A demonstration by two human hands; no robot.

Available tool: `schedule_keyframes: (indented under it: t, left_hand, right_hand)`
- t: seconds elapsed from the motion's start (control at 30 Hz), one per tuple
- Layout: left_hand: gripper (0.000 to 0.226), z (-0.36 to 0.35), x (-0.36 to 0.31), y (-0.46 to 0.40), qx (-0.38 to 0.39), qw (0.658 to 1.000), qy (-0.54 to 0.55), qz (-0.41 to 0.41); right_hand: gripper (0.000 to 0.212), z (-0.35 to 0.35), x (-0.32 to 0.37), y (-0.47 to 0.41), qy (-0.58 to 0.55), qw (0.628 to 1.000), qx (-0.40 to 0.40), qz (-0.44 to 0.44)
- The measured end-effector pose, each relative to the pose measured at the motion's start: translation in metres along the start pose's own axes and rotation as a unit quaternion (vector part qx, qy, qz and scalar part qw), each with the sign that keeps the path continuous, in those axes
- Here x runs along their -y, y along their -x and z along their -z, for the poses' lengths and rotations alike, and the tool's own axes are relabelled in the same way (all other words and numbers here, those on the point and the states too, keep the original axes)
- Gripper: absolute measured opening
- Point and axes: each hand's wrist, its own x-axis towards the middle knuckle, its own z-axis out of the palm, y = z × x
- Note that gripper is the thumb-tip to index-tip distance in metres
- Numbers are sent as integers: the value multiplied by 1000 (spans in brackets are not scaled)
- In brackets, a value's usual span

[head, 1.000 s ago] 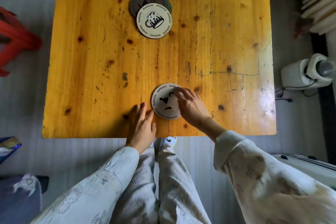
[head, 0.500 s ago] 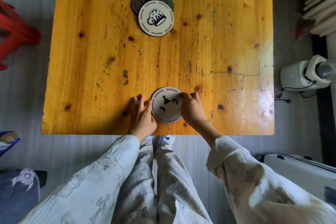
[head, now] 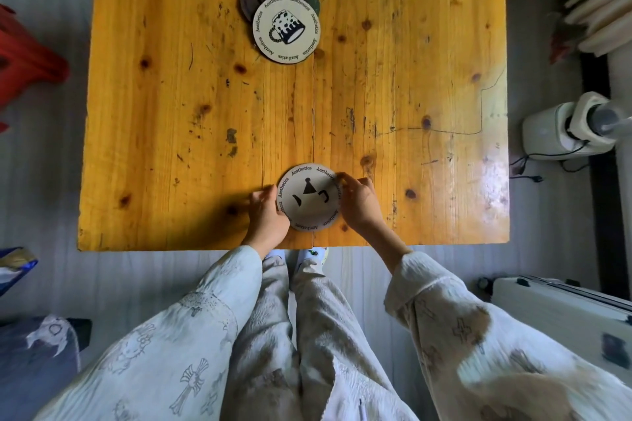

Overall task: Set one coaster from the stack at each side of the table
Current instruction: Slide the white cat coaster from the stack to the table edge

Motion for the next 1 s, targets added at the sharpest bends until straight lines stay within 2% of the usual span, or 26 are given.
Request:
schedule_keyframes:
  t: [0.3, 0.7, 1.0]
  left_hand:
    - [56, 1, -3, 8, 20, 998, 61, 23]
    - [62, -1, 10, 19, 38, 994, 99, 27]
    - [61, -4, 13, 18, 29, 996, 83, 21]
  right_hand:
    - [38, -1, -1, 14, -79, 996, 10, -44]
    - [42, -10, -8, 26, -94, 992, 13, -78]
    - [44, -10, -11, 28, -111, 991, 18, -78]
